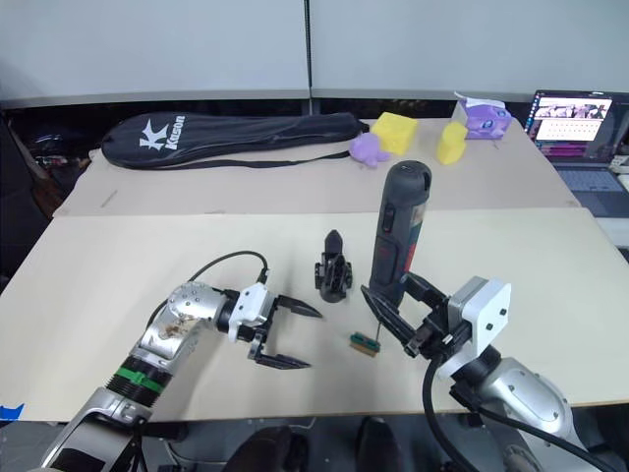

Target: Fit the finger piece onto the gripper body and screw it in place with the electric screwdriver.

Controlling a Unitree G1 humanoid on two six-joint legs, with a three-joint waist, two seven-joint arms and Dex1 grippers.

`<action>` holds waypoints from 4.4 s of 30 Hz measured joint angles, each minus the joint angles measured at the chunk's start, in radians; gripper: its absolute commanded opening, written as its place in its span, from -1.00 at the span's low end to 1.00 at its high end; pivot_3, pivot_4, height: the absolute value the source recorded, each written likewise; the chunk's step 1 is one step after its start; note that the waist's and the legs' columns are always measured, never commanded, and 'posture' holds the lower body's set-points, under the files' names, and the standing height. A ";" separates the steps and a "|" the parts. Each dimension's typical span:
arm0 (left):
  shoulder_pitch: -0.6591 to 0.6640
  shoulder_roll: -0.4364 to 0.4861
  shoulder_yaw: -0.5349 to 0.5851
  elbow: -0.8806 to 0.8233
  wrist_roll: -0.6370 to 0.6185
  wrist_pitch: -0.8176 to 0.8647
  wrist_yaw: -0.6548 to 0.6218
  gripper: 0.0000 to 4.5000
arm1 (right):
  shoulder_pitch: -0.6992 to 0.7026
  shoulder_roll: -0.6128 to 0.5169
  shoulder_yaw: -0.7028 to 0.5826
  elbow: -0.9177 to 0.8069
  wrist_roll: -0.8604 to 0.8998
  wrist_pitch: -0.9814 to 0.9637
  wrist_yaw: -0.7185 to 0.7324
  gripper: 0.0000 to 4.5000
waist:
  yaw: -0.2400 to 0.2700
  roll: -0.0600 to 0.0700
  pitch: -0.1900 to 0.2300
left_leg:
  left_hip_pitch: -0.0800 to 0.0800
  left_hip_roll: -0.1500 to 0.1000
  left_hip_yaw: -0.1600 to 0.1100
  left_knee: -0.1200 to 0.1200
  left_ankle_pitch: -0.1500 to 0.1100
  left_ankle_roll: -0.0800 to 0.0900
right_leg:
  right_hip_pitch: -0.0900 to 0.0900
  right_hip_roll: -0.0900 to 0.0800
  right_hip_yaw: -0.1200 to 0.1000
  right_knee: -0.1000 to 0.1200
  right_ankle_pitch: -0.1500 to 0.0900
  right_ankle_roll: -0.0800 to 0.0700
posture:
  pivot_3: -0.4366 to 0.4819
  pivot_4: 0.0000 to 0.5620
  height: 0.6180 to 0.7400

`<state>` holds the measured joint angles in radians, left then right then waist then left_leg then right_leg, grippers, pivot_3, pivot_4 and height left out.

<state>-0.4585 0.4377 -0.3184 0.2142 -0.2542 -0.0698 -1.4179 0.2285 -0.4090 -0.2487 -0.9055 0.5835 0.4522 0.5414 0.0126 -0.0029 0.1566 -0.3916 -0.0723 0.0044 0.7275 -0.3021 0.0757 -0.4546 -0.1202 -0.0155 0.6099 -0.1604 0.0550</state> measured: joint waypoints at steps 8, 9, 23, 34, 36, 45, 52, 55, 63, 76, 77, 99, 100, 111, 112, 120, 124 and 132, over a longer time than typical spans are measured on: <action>0.000 -0.012 0.000 0.011 0.001 -0.016 0.018 1.00 | 0.012 -0.014 0.003 0.039 -0.013 -0.051 0.017 -0.15 | 0.000 0.000 0.000 | 0.000 0.000 0.000 0.000 0.000 0.000 | 0.000 0.000 0.000 0.000 0.000 0.000 | -0.05 -0.47 0.72; 0.000 -0.012 0.000 0.013 0.001 -0.017 0.020 1.00 | 0.013 -0.014 0.005 0.045 -0.014 -0.056 0.018 -0.15 | 0.000 0.000 0.000 | 0.000 0.000 0.000 0.000 0.000 0.000 | 0.000 0.000 0.000 0.000 0.000 0.000 | -0.05 -0.47 0.72; 0.000 -0.014 0.000 0.026 0.019 -0.039 0.025 1.00 | 0.020 -0.014 0.058 0.055 -0.049 -0.073 -0.005 -0.15 | 0.000 0.000 0.000 | 0.000 0.000 0.000 0.000 0.000 0.000 | 0.000 0.000 0.000 0.000 0.000 0.000 | -0.05 -0.47 0.72; -0.017 -0.022 0.000 0.036 0.020 -0.040 0.024 1.00 | 0.055 -0.017 0.060 0.056 -0.050 -0.096 0.011 -0.15 | 0.000 0.000 0.000 | 0.000 0.000 0.000 0.000 0.000 0.001 | 0.000 0.000 0.000 0.000 0.000 0.000 | -0.05 -0.47 0.72; -0.017 -0.023 0.000 0.038 0.021 -0.040 0.023 1.00 | 0.062 -0.028 0.056 0.057 -0.050 -0.108 0.022 -0.15 | 0.000 0.000 0.000 | 0.000 0.000 0.000 0.000 0.000 0.001 | 0.000 0.000 0.000 0.000 0.000 0.000 | -0.05 -0.47 0.72; -0.018 -0.026 0.000 0.039 0.021 -0.046 0.022 1.00 | 0.065 -0.035 0.043 0.072 -0.051 -0.118 0.025 -0.15 | 0.000 0.000 0.000 | 0.000 0.000 0.000 0.000 0.000 0.001 | 0.000 0.000 0.000 0.000 0.000 0.000 | -0.05 -0.47 0.72; -0.020 -0.026 -0.001 0.044 0.023 -0.060 0.017 1.00 | 0.068 -0.040 0.047 0.071 -0.049 -0.118 0.026 -0.15 | 0.001 0.000 0.000 | 0.000 0.000 0.000 0.000 -0.001 0.001 | 0.000 0.000 0.000 0.000 0.000 0.000 | -0.05 -0.47 0.72; -0.022 -0.026 -0.001 0.054 0.023 -0.060 0.015 1.00 | 0.084 -0.055 0.045 0.070 -0.041 -0.118 0.029 -0.15 | 0.001 0.000 0.000 | 0.000 0.000 0.000 0.000 -0.001 0.001 | 0.000 0.000 0.000 0.000 0.000 0.000 | -0.05 -0.47 0.72; -0.042 -0.027 -0.001 0.062 0.030 -0.060 0.015 1.00 | 0.101 -0.084 0.042 0.070 -0.012 -0.118 0.062 -0.15 | 0.000 0.000 0.000 | 0.000 0.000 0.000 0.000 -0.003 0.006 | 0.000 0.000 0.000 0.000 0.000 0.000 | -0.05 -0.47 0.72; -0.042 -0.029 -0.005 0.052 0.030 -0.035 0.016 1.00 | 0.102 -0.080 0.024 0.042 0.029 -0.118 0.045 -0.15 | 0.000 0.000 0.000 | 0.001 0.000 0.000 0.000 -0.003 0.006 | 0.000 0.000 0.001 0.000 0.000 0.000 | -0.05 -0.47 0.72; -0.042 -0.029 -0.009 0.041 0.030 -0.019 0.016 1.00 | 0.084 -0.078 0.019 0.040 0.029 -0.118 0.039 -0.15 | 0.000 0.000 0.000 | 0.001 0.000 0.000 0.000 -0.003 0.006 | 0.000 0.000 0.001 0.000 0.000 0.000 | -0.05 -0.47 0.72; -0.039 -0.024 -0.012 -0.008 0.028 0.066 0.031 1.00 | 0.026 -0.071 0.066 0.046 -0.014 -0.118 -0.002 -0.15 | 0.001 0.000 0.000 | 0.001 0.000 0.000 0.000 -0.003 0.005 | 0.001 0.000 0.001 0.000 0.000 0.000 | -0.05 -0.47 0.72; -0.039 -0.024 -0.012 -0.008 0.028 0.064 0.031 1.00 | 0.027 -0.071 0.070 0.046 -0.015 -0.118 -0.002 -0.15 | 0.001 0.000 0.000 | 0.001 0.000 0.000 0.000 -0.003 0.005 | 0.001 0.000 0.001 0.000 0.000 0.000 | -0.05 -0.47 0.72; -0.039 -0.024 -0.012 -0.008 0.029 0.050 0.031 1.00 | 0.031 -0.071 0.074 0.048 -0.043 -0.118 -0.002 -0.15 | 0.001 0.000 0.000 | 0.001 0.000 0.001 0.000 -0.003 0.005 | 0.001 0.000 0.001 0.000 0.000 0.000 | -0.05 -0.47 0.72; -0.039 -0.024 -0.012 -0.008 0.029 0.050 0.031 1.00 | 0.031 -0.071 0.074 0.050 -0.046 -0.118 -0.002 -0.15 | 0.001 0.000 0.000 | 0.001 0.000 0.001 0.000 -0.003 0.005 | 0.001 0.000 0.001 0.000 0.000 0.000 | -0.05 -0.47 0.72; -0.038 -0.025 -0.012 -0.006 0.030 0.040 0.031 1.00 | 0.031 -0.071 0.076 0.051 -0.050 -0.118 -0.001 -0.15 | 0.001 0.000 0.000 | 0.001 0.000 0.001 0.000 -0.003 0.005 | 0.001 0.000 0.001 0.000 0.000 0.000 | -0.05 -0.47 0.72; -0.038 -0.025 -0.012 -0.005 0.030 0.025 0.031 1.00 | 0.033 -0.070 0.080 0.051 -0.052 -0.118 -0.001 -0.15 | 0.001 0.000 0.000 | 0.001 0.000 0.000 0.000 -0.003 0.005 | 0.001 0.000 0.001 0.000 0.000 0.000 | -0.05 -0.47 0.72; -0.038 -0.027 -0.013 -0.001 0.030 0.021 0.030 1.00 | 0.054 -0.069 0.082 0.052 -0.063 -0.118 0.002 -0.15 | 0.001 0.000 0.000 | 0.001 0.000 0.000 0.000 -0.003 0.005 | 0.001 0.000 0.000 0.000 0.000 0.000 | -0.05 -0.47 0.72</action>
<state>-0.4964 0.4109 -0.3311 0.2128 -0.2241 -0.0492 -1.3878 0.2825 -0.4782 -0.1670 -0.8536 0.5209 0.3338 0.5436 0.0131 -0.0032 0.1567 -0.3909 -0.0720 0.0049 0.7277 -0.3048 0.0803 -0.4540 -0.1199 -0.0151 0.6096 -0.1609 0.0554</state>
